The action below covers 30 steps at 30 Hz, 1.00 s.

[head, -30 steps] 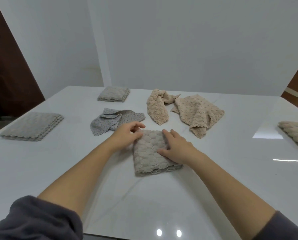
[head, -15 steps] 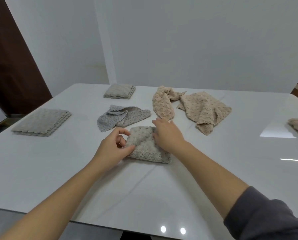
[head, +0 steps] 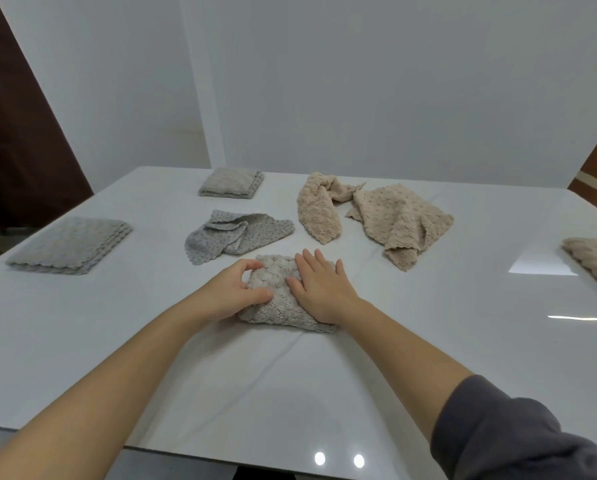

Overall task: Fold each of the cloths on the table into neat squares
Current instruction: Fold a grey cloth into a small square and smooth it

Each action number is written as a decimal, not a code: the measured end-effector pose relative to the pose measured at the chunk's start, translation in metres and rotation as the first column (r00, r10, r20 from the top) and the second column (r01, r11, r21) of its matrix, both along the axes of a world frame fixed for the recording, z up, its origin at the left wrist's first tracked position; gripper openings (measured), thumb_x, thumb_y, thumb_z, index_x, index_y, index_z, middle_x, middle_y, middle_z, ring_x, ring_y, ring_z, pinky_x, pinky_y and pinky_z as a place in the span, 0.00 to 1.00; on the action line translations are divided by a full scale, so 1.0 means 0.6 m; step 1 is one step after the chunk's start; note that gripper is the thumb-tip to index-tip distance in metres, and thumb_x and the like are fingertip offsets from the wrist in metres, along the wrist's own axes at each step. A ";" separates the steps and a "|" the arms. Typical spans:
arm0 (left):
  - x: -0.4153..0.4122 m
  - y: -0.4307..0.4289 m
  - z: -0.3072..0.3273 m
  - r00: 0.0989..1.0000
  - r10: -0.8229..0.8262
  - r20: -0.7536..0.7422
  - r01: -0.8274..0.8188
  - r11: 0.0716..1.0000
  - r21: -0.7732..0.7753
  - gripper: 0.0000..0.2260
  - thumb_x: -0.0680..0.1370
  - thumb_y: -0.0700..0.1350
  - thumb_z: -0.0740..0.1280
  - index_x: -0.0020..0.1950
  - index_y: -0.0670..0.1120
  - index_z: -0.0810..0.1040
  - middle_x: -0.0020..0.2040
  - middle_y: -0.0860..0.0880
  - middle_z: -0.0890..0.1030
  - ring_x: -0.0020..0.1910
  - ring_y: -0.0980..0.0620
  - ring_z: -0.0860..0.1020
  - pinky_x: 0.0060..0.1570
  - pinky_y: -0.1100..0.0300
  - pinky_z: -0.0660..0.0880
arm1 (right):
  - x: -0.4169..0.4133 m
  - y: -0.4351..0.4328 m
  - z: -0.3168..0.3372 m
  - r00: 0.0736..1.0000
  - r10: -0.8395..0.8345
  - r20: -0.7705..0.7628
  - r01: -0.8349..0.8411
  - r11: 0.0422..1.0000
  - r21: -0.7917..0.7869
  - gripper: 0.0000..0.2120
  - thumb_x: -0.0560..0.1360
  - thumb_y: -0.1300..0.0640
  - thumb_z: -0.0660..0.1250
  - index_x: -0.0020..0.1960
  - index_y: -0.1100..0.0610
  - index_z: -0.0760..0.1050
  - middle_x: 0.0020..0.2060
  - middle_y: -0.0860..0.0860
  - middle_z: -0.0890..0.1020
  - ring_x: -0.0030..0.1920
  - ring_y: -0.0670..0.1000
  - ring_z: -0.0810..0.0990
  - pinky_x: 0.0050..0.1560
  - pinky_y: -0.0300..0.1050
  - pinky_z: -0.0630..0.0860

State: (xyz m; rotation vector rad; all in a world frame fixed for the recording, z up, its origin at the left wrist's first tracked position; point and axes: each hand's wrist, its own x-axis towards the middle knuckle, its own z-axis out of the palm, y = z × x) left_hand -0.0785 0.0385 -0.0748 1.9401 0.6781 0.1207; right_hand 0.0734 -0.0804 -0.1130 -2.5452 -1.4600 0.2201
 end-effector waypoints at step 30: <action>0.063 -0.020 -0.058 0.962 0.001 -0.272 0.194 0.698 0.689 0.25 0.83 0.49 0.45 0.80 0.49 0.44 0.80 0.53 0.42 0.78 0.57 0.40 0.75 0.43 0.38 | 0.009 -0.040 0.015 0.846 0.042 -0.532 0.223 0.878 0.424 0.22 0.83 0.54 0.56 0.77 0.55 0.61 0.75 0.48 0.64 0.76 0.48 0.58 0.75 0.43 0.52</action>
